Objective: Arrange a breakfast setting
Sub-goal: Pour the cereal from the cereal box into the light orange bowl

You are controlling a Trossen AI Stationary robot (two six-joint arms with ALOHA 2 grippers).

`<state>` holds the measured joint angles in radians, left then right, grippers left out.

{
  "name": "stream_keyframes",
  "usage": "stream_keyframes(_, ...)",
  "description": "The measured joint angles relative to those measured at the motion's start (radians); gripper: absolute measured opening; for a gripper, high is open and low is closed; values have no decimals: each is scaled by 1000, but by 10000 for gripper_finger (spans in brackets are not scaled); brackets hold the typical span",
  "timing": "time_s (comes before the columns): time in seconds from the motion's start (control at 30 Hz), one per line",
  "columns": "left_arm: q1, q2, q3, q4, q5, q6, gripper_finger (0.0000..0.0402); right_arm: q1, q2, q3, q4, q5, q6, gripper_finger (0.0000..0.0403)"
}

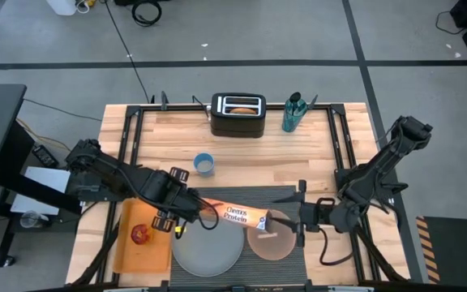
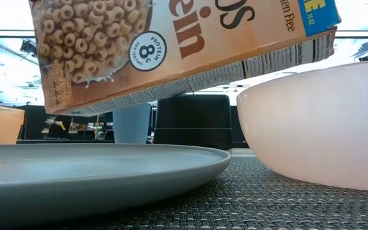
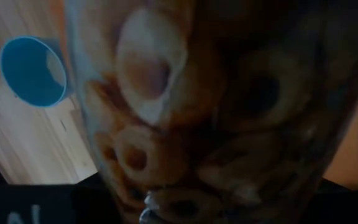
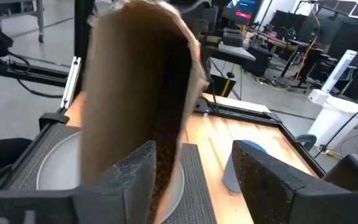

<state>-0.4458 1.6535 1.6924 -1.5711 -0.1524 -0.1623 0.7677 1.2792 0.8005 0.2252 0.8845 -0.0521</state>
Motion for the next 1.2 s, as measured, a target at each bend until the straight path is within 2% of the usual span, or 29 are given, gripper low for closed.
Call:
stream_keyframes(0.2,0,0,0,0,-1,-10,212,-52,44,0,35,-23,44,235)
stream_keyframes(0.43,0,0,0,0,-3,-10,212,-117,85,0,37,-85,132,220)
stream_keyframes(0.67,1,0,0,0,-4,-10,212,-167,128,0,55,-228,166,153)
stream_keyframes(0.93,6,0,0,1,-6,-6,213,-184,133,0,58,-257,147,13)
stream_keyframes(1.07,5,0,0,1,-50,-42,222,-172,133,0,71,-225,138,8)
stream_keyframes(1.2,6,0,0,6,-73,-77,246,-161,132,0,70,-198,131,6)
